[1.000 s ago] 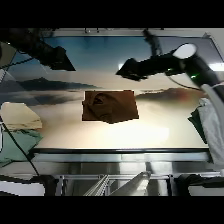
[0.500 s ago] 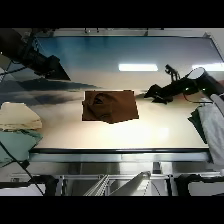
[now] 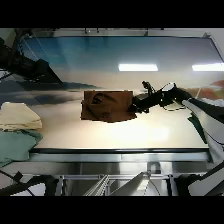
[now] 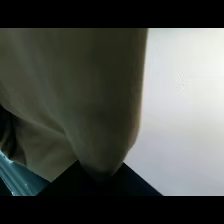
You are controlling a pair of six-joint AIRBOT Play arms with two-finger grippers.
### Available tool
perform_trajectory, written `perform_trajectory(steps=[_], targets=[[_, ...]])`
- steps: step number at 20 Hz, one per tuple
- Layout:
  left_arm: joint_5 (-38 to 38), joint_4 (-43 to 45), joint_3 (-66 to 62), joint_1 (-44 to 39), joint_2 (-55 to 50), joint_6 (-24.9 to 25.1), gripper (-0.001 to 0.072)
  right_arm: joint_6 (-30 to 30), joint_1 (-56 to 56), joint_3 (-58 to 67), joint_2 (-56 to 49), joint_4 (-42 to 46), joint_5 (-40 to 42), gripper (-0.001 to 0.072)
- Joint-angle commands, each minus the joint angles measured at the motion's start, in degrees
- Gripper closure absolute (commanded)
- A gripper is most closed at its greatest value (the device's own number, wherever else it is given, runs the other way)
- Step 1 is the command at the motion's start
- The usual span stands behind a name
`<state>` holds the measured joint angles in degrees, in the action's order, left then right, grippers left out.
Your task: Fold the shirts.
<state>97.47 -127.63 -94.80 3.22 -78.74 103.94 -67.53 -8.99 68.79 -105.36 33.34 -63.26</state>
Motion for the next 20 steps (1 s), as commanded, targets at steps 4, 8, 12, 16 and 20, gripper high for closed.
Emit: perform_trajectory(steps=[4, 8, 12, 16, 20], targets=[[-0.24, 0.15, 0.26, 0.81, 2.14, 0.87, 0.0680, -6.21, -0.37, 8.61, 4.26, 8.74, -8.09, 0.0695], [-1.64, 0.15, 0.28, 0.81, 2.14, 2.80, 0.0680, -14.93, -0.26, 26.75, 11.15, 21.09, -15.21, 0.0695], [-3.04, 0.13, 0.31, 0.79, 2.08, 3.23, 0.0680, -19.71, -0.37, 36.96, 10.99, 22.18, -17.42, 0.0695], [-2.78, 0.09, 1.55, 0.79, 1.86, 3.76, 0.0680, -20.41, 0.17, 36.98, 9.68, 26.18, -17.97, 0.0695], [-2.91, 0.02, 10.01, 0.79, 1.86, 5.35, 0.0680, -23.56, 8.81, 37.00, 12.13, 28.26, -16.31, 0.0696]])
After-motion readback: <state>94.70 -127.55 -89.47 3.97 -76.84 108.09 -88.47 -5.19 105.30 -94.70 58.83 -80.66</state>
